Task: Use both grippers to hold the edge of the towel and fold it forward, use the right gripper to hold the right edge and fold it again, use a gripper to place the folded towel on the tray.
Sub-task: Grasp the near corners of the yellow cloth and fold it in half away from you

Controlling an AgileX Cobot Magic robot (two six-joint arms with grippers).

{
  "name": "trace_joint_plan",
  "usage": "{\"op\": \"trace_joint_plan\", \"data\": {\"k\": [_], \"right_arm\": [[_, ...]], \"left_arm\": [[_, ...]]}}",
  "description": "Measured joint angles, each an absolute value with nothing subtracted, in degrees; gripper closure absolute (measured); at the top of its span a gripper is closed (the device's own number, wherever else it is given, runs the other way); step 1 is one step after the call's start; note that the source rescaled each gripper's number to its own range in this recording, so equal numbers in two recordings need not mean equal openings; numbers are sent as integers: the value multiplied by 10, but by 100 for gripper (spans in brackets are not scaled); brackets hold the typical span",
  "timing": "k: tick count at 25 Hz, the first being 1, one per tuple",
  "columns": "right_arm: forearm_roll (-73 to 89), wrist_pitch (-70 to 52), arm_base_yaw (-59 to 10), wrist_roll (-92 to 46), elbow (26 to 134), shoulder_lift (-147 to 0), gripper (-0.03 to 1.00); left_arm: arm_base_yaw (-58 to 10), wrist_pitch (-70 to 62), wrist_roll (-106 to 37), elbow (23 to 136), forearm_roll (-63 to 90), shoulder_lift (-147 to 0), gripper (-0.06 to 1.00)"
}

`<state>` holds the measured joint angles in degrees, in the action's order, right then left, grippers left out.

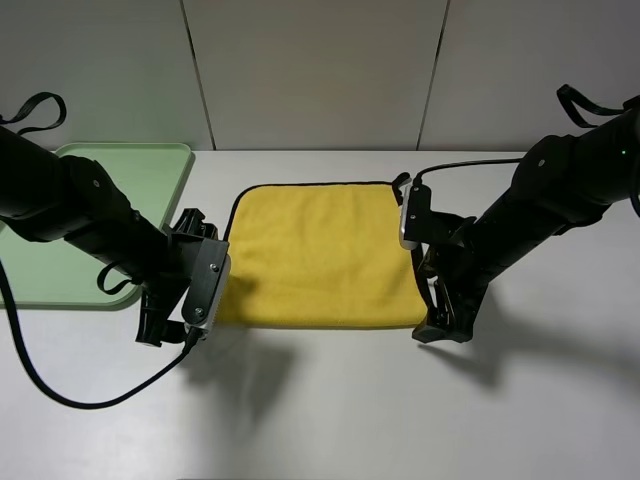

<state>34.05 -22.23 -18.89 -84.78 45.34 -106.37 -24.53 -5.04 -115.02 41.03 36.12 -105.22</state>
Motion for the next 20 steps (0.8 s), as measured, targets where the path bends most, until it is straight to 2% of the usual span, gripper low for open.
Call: {"op": "trace_joint_plan", "data": {"k": [15, 18, 20], "right_arm": [[348, -219, -189, -850, 456, -1097, -3], [348, -218, -189, -850, 456, -1097, -3], [348, -218, -189, -850, 456, -1097, -2]], "left_arm": [[-245, -50, -1150, 410, 361, -1052, -1], [-245, -52, -1150, 410, 361, -1053, 3], [-245, -55, -1150, 410, 361, -1055, 11]]}}
